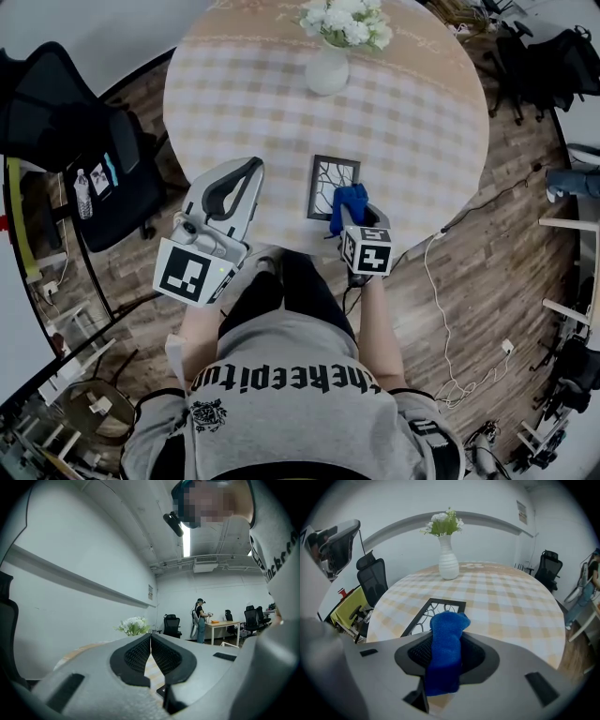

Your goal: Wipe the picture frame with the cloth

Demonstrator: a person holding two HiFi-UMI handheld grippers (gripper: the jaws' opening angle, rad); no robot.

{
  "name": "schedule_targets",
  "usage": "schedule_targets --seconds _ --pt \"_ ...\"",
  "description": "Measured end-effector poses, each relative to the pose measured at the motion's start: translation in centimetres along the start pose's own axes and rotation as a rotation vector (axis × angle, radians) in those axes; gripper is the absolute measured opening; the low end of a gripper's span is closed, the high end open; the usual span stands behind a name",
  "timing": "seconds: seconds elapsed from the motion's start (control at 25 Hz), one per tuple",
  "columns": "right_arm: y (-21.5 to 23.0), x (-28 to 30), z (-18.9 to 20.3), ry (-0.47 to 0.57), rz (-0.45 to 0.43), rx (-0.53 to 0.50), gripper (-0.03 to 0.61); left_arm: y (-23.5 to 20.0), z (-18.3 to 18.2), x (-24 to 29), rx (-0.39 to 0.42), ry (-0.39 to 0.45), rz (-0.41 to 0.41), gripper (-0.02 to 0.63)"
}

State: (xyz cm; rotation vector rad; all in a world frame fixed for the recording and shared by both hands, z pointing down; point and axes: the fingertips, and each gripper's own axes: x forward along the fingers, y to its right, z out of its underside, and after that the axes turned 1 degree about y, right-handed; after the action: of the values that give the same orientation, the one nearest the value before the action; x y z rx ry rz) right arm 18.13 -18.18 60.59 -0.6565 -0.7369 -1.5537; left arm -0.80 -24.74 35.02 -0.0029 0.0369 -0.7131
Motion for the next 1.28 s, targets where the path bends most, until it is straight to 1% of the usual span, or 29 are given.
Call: schedule_targets --seconds 0.24,0.48,0.6,0.88,1.28 --pt "1.5 -0.8 0.7 0.005 0.026 0.032 0.143 0.4 -0.1 0.2 -0.002 -0.001 0.012 0.017" --pt "1.2 -0.8 0.4 0.042 0.026 0.059 0.141 0.9 -0.4 0.1 0.001 0.008 0.029 0.017" --pt "0.8 -1.5 -0.4 0.109 0.013 0.075 0.143 1.1 -0.6 -0.2 0.003 0.013 0.035 0.017" --pt "0.1 -4.5 -3.1 0.267 0.012 0.073 0.144 2.0 -1.3 -0.9 0.011 0.031 0.066 0.017" --pt "-1.4 -10.2 -6.1 0.435 0.035 0.057 0.146 4.7 -2.4 -2.1 0.014 0.064 0.151 0.017"
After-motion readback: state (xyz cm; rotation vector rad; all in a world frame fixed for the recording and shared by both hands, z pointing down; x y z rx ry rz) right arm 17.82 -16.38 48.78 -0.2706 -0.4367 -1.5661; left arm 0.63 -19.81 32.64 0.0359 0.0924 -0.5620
